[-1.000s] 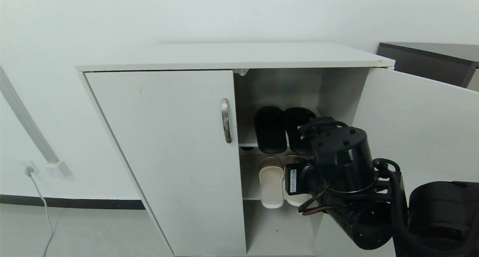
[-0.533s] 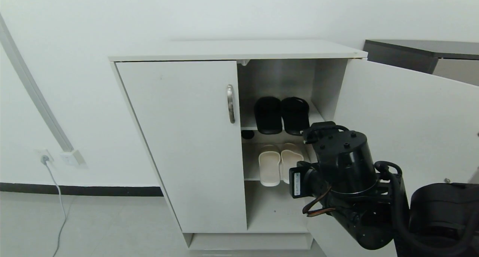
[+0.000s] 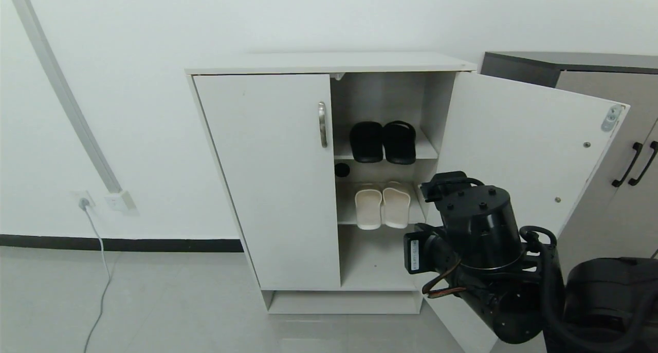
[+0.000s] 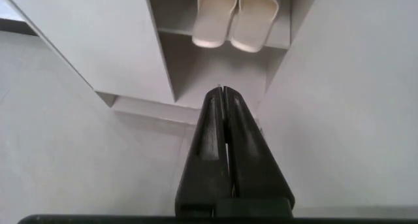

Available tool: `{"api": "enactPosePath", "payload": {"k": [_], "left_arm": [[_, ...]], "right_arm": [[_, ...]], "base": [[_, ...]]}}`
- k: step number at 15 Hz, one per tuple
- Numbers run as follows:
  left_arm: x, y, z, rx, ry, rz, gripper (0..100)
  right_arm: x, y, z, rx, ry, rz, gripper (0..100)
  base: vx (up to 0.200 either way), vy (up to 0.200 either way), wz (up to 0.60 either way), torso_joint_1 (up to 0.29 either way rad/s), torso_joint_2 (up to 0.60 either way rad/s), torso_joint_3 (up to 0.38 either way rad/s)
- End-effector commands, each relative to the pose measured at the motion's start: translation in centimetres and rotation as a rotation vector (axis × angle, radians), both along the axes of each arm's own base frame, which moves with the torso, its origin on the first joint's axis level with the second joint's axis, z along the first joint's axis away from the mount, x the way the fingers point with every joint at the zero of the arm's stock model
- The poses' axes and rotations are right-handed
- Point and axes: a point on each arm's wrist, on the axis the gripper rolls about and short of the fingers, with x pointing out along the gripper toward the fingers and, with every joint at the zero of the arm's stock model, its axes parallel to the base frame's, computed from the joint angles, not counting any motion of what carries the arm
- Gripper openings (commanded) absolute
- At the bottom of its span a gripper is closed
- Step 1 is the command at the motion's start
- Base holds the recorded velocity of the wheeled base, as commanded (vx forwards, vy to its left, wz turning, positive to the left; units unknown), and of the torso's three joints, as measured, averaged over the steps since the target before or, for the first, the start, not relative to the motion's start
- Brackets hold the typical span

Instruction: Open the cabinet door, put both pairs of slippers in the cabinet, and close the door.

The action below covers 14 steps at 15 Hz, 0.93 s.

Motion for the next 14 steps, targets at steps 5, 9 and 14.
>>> {"api": "enactPosePath", "payload": {"k": [5, 9, 14], "left_arm": [[-0.01, 0.00, 0.03, -0.001, -0.001, -0.001, 0], [0.00, 0.00, -0.01, -0.001, 0.001, 0.000, 0], [-0.01, 0.00, 0.03, -0.001, -0.001, 0.000, 0]], "right_arm": [[0.05, 0.00, -0.23, -0.007, 0.006, -0.001, 0], [0.06, 0.02, -0.57, -0.016, 0.013, -0.001, 0], [0.06, 0.04, -0.66, -0.021, 0.018, 0.005, 0]], "base": [[0.000, 0.000, 0.00, 0.000, 0.00, 0.000], [0.000, 0.000, 0.00, 0.000, 0.00, 0.000], [0.000, 0.000, 0.00, 0.001, -0.03, -0.033]]}}
